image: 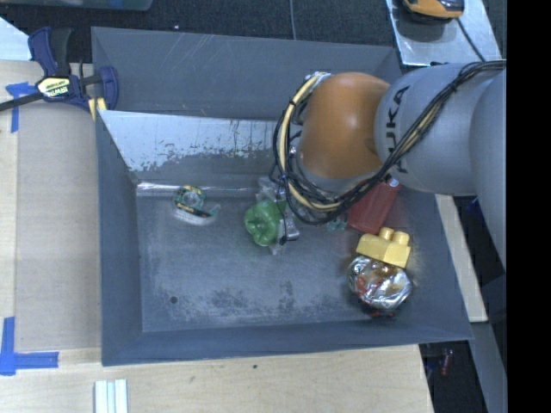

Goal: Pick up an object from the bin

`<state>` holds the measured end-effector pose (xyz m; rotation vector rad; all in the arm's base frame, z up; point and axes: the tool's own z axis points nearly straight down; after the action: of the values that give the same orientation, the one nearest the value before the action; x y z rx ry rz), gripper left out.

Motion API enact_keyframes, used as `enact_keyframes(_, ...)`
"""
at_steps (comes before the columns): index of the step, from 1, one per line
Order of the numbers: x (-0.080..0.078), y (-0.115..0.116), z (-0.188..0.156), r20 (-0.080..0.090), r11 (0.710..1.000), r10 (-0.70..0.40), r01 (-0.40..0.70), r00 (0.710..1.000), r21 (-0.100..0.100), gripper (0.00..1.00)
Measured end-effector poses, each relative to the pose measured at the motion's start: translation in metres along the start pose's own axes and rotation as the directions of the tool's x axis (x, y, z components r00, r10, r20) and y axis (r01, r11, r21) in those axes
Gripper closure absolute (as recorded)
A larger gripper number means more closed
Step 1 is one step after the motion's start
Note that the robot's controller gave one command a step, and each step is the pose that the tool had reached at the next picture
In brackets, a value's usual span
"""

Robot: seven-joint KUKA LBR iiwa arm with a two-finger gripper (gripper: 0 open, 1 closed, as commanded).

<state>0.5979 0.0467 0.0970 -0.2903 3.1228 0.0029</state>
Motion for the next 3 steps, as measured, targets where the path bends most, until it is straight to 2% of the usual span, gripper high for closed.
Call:
enact_keyframes(1, -0.004, 0.0, -0.038, 0.013, 1.0, 0.0, 0.0, 1.0, 0.002, 1.0)
enact_keyframes(3, -0.004, -0.001, -0.078, 0.015, 1.0, 0.001, -0.001, 1.0, 0.002, 1.0)
